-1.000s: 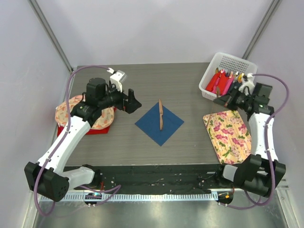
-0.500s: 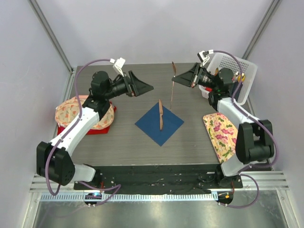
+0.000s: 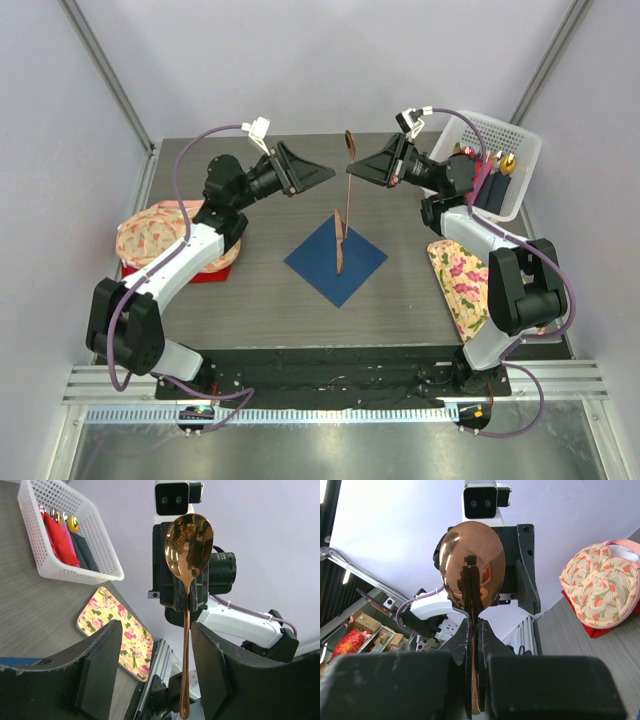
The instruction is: Place the utensils on the paper napkin and roll it up
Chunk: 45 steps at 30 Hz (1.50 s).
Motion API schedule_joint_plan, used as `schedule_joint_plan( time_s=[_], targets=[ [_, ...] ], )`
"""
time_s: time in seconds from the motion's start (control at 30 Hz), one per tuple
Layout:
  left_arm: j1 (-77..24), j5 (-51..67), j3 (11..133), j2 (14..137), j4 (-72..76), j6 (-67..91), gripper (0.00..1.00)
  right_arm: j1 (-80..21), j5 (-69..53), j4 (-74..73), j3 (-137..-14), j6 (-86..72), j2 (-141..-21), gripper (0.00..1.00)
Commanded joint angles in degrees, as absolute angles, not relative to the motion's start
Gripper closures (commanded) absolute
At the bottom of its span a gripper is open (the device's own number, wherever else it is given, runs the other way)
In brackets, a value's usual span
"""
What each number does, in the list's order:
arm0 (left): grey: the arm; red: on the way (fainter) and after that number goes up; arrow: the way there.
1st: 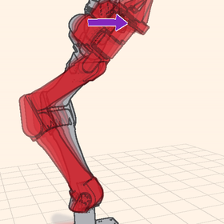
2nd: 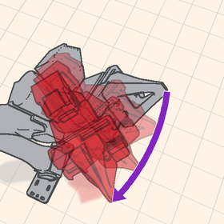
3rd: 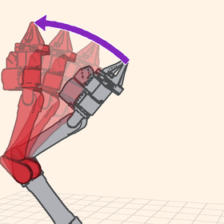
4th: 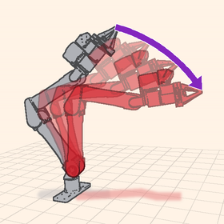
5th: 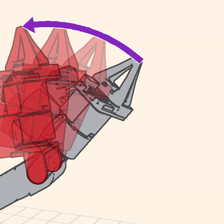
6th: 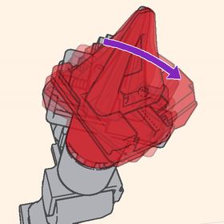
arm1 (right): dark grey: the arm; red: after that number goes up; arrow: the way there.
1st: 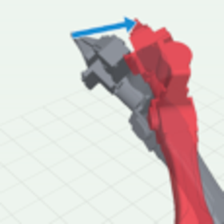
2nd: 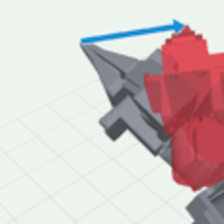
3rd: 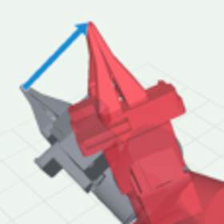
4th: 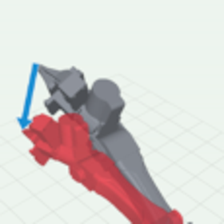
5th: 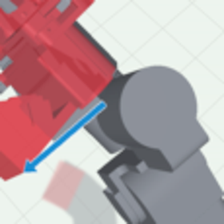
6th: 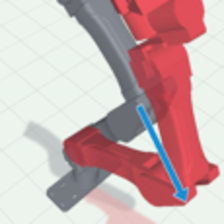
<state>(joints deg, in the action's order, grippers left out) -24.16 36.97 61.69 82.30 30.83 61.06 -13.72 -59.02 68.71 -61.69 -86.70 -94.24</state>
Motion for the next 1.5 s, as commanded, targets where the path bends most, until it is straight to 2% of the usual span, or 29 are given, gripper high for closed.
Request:
schedule_joint_plan(
  time_s=[0.0,0.5,1.03,1.47],
  targets=[
    [-25.6,35.7,61.9,82.5,35.9,62.0,0.41,-14.4,-56.9,69.8,-61.4,-84.3,-91.1,0.99],
    [-29.5,35.0,60.1,82.2,37.2,62.8,0.53,-15.4,-54.2,69.1,-60.3,-83.3,-91.0,0.99],
    [-30.3,33.2,62.0,84.2,37.6,62.9,0.58,-16.0,-53.3,67.4,-58.8,-81.9,-89.7,0.99],
    [-30.3,32.9,62.0,84.6,39.0,63.8,0.67,-16.7,-53.2,67.2,-58.3,-81.3,-90.2,0.99]
  ],
)
